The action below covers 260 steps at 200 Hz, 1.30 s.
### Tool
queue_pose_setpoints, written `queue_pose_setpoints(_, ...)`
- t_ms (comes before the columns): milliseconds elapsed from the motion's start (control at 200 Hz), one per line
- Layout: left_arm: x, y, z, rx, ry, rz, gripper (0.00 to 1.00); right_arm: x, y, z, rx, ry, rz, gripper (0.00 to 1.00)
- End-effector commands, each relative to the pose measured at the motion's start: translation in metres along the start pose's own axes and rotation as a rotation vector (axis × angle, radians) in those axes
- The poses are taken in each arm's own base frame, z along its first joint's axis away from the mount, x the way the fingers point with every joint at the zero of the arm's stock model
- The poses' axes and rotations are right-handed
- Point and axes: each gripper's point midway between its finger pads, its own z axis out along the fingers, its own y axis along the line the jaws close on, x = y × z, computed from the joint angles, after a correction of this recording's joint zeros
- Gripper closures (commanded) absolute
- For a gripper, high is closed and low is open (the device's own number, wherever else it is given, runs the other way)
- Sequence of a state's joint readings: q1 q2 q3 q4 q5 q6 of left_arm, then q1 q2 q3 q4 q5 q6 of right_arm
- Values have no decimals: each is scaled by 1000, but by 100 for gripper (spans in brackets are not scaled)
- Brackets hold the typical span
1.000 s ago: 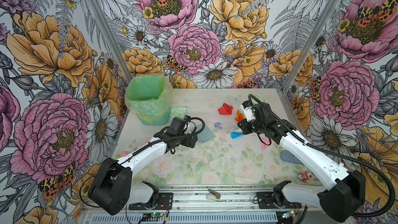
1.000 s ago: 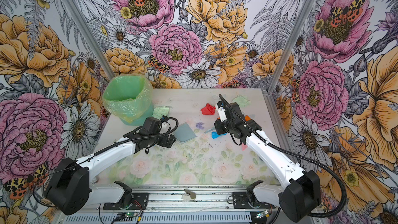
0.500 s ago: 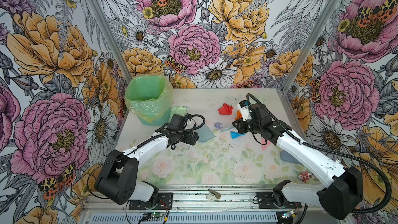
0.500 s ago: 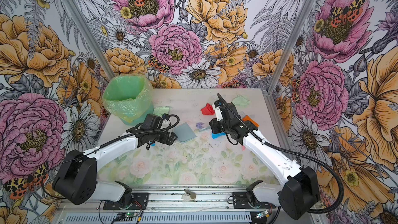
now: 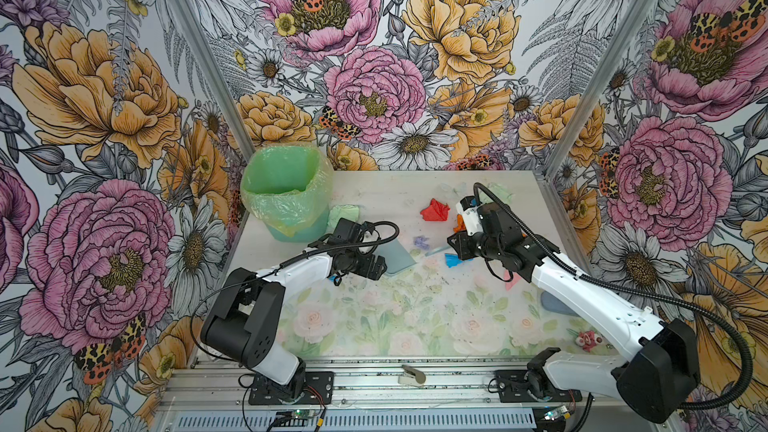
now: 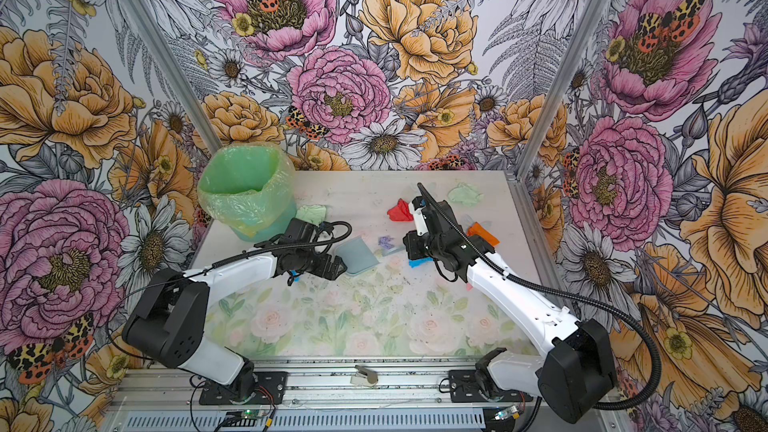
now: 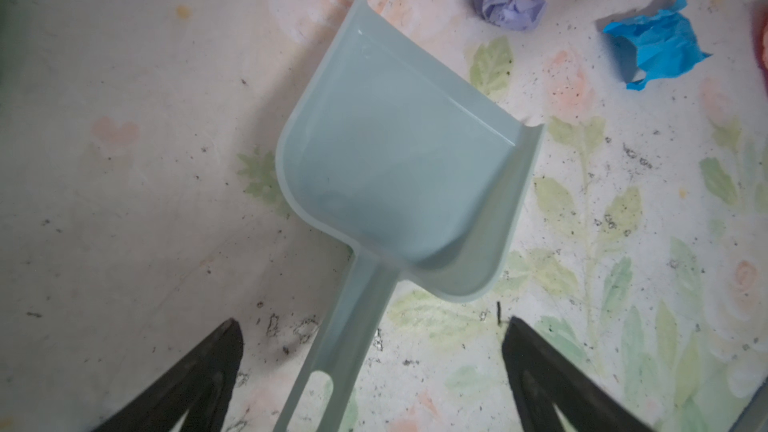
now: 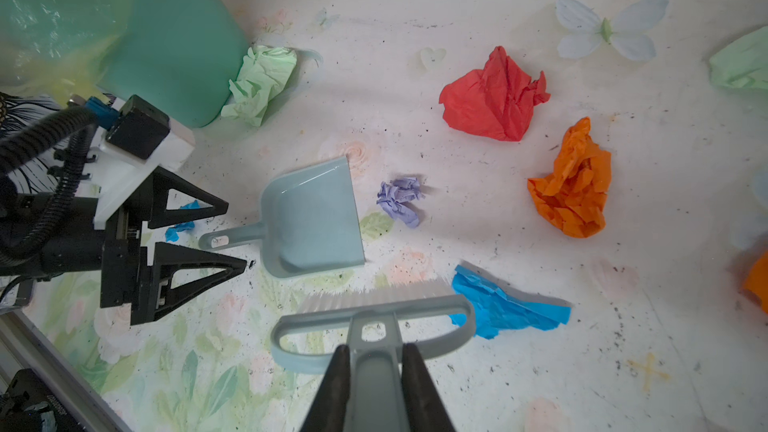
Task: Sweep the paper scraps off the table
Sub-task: 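Move the left gripper over the dustpan handle while the right gripper holds the brush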
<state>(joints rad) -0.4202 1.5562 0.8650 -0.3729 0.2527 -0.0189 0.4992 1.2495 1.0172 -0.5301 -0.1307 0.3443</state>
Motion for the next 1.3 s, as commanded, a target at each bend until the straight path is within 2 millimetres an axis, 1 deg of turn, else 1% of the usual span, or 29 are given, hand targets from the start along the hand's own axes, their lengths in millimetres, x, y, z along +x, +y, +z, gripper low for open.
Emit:
queue_pose_setpoints(0,-15,-4,-1,37,-32,14,1,-11,3,-9,-1,-59,-14,100)
queue_pose_setpoints(90,-13,-7,2,52,-20,4,1,-11,3,-9,2,-58,-14,100)
queue_pose_setpoints(210,-8,-6,3,41,-13,0,1,-11,3,-10,1,-61,-20,100)
queue_pose_setpoints(395,-14,-4,-1,27,-32,4,1,-11,3,-9,-3,-58,-24,100)
queue_pose_setpoints(685,-11,-6,10,46,-1,-11,1,-9,2,-11,4,-61,-25,100)
queue_pose_setpoints(971,-7,-9,13,47,13,-9,1,-7,0,-13,12,-67,-29,100)
queue_pose_setpoints(1101,-1,-15,14,60,27,-7,1,-7,-2,-14,16,-69,-28,100)
queue_pose_setpoints(1251,-1,-32,14,77,27,20,1,-6,-2,-14,17,-68,-28,100)
queue_pose_setpoints(1296,1,-33,15,70,31,18,1,-6,-2,-14,16,-67,-28,100)
